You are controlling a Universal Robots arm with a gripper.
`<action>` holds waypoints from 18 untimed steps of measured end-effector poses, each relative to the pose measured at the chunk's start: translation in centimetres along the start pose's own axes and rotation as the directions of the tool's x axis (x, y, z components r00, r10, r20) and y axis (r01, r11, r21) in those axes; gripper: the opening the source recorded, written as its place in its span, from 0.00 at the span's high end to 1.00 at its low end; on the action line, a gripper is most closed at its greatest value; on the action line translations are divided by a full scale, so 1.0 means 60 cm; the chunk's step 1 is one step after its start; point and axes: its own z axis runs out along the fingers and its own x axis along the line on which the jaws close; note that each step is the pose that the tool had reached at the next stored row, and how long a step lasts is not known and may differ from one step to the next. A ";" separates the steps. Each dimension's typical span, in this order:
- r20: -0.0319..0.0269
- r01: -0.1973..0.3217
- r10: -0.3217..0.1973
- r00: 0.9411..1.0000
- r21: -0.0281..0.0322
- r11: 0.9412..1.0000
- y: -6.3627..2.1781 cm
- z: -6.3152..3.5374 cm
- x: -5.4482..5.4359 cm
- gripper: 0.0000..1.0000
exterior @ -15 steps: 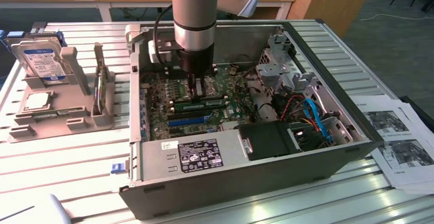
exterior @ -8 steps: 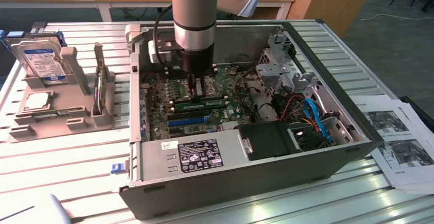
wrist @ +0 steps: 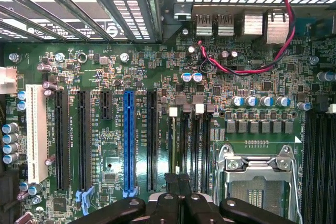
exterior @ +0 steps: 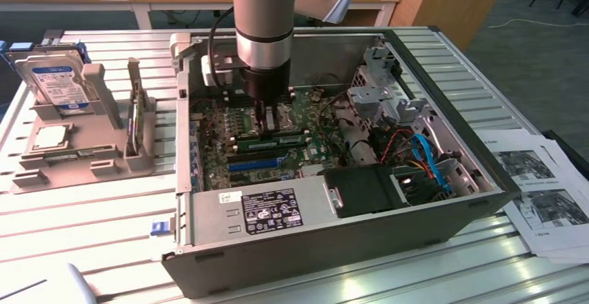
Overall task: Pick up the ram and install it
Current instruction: 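Press down the ram until it locks into place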
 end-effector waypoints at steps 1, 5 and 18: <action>0.000 0.000 0.000 1.000 0.000 1.000 0.000 0.000 0.000 0.90; 0.001 0.000 0.000 1.000 0.001 1.000 0.000 0.000 0.000 0.90; 0.003 0.000 0.000 1.000 0.002 1.000 0.000 0.000 0.000 0.90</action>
